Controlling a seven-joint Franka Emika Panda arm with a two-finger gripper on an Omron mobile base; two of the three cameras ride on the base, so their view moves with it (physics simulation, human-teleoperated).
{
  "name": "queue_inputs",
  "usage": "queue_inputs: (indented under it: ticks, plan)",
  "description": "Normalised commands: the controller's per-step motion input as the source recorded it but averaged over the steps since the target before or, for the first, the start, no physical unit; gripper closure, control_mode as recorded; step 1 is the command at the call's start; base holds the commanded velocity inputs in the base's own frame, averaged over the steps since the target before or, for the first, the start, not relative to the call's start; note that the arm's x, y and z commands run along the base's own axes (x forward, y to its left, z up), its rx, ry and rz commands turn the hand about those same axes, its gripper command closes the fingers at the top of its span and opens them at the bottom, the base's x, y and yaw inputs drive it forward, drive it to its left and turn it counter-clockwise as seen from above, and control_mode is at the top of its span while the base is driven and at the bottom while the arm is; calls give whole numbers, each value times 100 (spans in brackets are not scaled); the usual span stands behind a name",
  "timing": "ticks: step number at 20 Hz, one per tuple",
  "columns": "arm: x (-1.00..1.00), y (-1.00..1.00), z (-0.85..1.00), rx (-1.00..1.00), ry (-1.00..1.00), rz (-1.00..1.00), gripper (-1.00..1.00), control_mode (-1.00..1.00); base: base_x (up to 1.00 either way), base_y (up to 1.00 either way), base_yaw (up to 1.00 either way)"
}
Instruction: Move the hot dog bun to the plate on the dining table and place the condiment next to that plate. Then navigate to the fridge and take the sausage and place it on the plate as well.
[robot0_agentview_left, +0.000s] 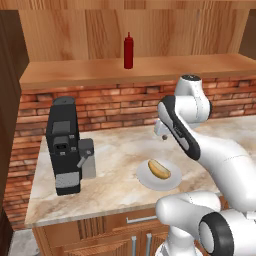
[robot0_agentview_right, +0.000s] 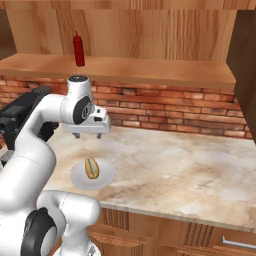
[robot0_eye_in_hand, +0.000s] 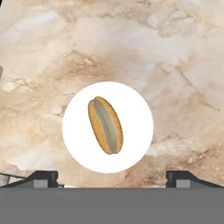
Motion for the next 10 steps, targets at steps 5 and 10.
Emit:
queue_inputs:
  ticks: [5,10]
  plan:
    - [-10,7,-70,-1,0,13,-100,-100,0,0,0]
    - [0,21,-68,-7,0,10,-100,-100,0,0,0]
